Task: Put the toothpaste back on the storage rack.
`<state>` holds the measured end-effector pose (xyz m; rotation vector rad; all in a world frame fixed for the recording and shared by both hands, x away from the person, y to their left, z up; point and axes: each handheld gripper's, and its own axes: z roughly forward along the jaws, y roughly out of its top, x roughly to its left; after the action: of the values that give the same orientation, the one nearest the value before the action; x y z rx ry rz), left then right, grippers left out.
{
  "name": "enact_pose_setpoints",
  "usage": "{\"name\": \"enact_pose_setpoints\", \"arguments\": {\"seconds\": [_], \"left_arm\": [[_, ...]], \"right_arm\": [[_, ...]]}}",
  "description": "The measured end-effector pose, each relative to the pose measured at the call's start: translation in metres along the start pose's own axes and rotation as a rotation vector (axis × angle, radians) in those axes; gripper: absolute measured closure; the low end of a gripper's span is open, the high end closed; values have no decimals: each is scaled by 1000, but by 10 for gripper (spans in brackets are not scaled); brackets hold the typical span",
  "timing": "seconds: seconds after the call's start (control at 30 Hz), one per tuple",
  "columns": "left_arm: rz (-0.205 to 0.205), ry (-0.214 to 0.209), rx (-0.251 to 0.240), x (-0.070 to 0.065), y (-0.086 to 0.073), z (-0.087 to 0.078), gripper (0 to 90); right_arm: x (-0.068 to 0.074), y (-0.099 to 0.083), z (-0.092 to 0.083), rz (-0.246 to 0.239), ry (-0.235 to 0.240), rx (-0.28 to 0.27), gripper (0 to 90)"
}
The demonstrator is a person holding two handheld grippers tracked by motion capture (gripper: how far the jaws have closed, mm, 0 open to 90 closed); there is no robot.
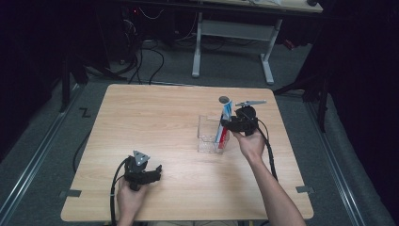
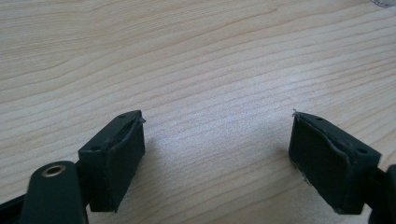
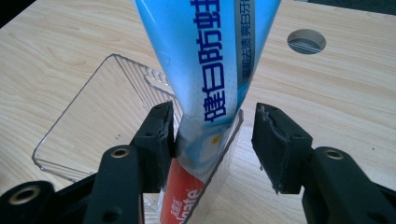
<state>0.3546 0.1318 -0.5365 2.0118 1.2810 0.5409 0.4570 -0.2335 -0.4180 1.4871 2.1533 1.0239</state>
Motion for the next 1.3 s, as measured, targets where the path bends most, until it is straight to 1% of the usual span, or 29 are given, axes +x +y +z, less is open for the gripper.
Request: {"name": "enact_pose_setpoints", "arguments": {"seconds": [0.17,0.27,0.53,0.7,0.97,1.3], "left_arm": [[0,0,0,0,0,0,187],[0,0,0,0,0,0,187],[-1,1,0,0,0,0,187],[-2,1,-1,0,0,0,187],[-3,1,-1,0,0,0,187],[-3,1,-1,0,0,0,187]], "right_arm": [[0,-1,-5,-17,-1,-6,462],[-2,-3,-11,-11,3,-21,449],[-7,-8,-17,0,14,-37,443],[-10,-12,-25,19,27,-48,440],[-13,-13,-33,17,19,-68,439],[-21,-18,-42,38,6,-82,439]]}}
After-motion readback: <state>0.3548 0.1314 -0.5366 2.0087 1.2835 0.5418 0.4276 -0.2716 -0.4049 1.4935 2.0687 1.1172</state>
